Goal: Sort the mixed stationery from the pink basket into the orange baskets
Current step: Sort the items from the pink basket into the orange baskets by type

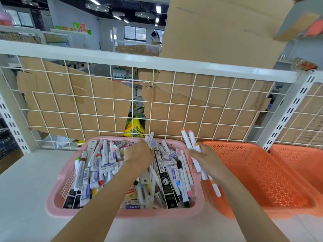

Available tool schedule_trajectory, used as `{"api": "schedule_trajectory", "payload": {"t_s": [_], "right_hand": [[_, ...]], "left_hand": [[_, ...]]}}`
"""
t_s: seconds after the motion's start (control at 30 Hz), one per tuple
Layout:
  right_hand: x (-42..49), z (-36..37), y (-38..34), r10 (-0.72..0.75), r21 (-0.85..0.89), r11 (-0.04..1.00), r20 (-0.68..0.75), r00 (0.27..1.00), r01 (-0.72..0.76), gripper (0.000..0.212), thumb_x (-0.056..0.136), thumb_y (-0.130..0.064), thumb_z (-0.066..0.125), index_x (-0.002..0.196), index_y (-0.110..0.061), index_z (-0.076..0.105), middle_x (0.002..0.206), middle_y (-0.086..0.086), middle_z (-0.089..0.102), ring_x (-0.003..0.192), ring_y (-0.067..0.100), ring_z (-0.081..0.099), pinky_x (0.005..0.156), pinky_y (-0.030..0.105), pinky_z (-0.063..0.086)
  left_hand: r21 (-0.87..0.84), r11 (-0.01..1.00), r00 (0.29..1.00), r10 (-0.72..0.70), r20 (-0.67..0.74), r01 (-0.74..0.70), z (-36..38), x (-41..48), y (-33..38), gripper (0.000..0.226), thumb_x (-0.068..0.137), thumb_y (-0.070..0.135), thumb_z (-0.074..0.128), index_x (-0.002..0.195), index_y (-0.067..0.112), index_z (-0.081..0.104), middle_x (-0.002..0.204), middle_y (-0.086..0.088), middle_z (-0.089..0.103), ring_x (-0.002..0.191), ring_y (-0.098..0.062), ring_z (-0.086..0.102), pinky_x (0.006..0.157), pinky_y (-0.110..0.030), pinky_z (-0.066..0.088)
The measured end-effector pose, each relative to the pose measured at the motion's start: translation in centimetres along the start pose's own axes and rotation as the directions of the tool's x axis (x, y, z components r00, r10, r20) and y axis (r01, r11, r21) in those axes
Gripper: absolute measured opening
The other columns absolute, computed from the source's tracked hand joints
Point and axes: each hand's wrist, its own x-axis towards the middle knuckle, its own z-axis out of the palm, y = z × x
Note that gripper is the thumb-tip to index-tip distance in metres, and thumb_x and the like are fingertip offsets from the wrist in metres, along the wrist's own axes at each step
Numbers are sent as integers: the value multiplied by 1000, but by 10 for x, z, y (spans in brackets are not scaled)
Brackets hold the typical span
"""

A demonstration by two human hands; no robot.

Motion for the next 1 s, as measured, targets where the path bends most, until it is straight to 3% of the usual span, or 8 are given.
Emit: {"api": "schedule_trajectory", "payload": {"t_s": [0.1, 0.17, 0.27, 0.33, 0.47, 0.6, 0.8, 1.0], "right_hand": [[0, -3, 1, 9, -31, 999, -60, 998, -11, 10, 94, -15, 52, 97, -5, 53, 72, 12, 49, 47, 14, 46, 42, 23, 41], [-1, -6, 0, 9, -36, 999, -105, 994, -13, 11, 95, -15, 51, 98, -5, 53, 69, 10, 50, 44, 12, 46, 40, 21, 41], [-5, -12, 0, 1, -49, 999, -176, 984, -10, 9, 95, -14, 51, 89, -7, 51, 64, 7, 49, 43, 11, 46, 39, 20, 41], [-7, -18, 1, 9, -58, 998, -217, 976, -22, 10, 95, -15, 51, 87, -8, 50, 65, 9, 50, 46, 15, 47, 39, 22, 42], [-15, -34, 3, 27, -38, 998, -313, 949, -41, 17, 95, -12, 50, 79, -9, 47, 61, 10, 48, 38, 13, 45, 36, 20, 39], [-28, -61, 12, 31, 9, 1000, -386, 922, -30, 17, 96, -13, 50, 79, -11, 47, 59, 8, 49, 40, 16, 44, 36, 21, 37], [-41, -113, 30, 11, 11, 1000, -477, 879, -6, 19, 96, -9, 49, 77, -11, 47, 59, 9, 50, 34, 10, 44, 35, 20, 38], [-30, -167, 55, -19, 24, 999, -494, 870, 35, 16, 95, -10, 49, 80, -6, 47, 61, 9, 51, 34, 8, 46, 35, 18, 37]], "left_hand": [[-278, 960, 999, 8, -31, -17, 1, 4, -12, 20, 96, 26, 42, 92, 7, 38, 96, -17, 62, 90, -36, 60, 70, -37, 43], [-428, 903, 999, 29, -41, -44, 1, 6, -18, 14, 96, 18, 41, 90, 6, 36, 81, -14, 58, 78, -34, 57, 61, -35, 37], [-653, 753, 996, 75, -43, -85, -2, 6, -26, 7, 98, 12, 38, 103, 8, 35, 61, -4, 43, 55, -20, 44, 52, -32, 30], [-756, 642, 991, 117, -65, -126, -6, 5, -31, 20, 99, 9, 37, 118, 12, 34, 58, -4, 36, 51, -19, 38, 53, -30, 31], [-840, 523, 989, 109, -99, -142, -9, 4, -42, 8, 99, 9, 33, 104, 9, 39, 59, -8, 33, 54, -25, 39, 54, -36, 35], [-881, 455, 990, 109, -88, -129, -17, -3, -41, 19, 99, 12, 35, 91, 26, 45, 71, -13, 36, 56, -26, 36, 56, -40, 31], [-923, 359, 985, 148, -91, -139, -31, -20, 2, 15, 99, 5, 34, 87, 12, 41, 65, -14, 34, 39, -15, 35, 37, -20, 32], [-910, 402, 994, 63, -88, -105, -18, -27, 73, 18, 96, 10, 41, 79, 10, 44, 58, -9, 42, 46, -17, 42, 47, -29, 35]]}}
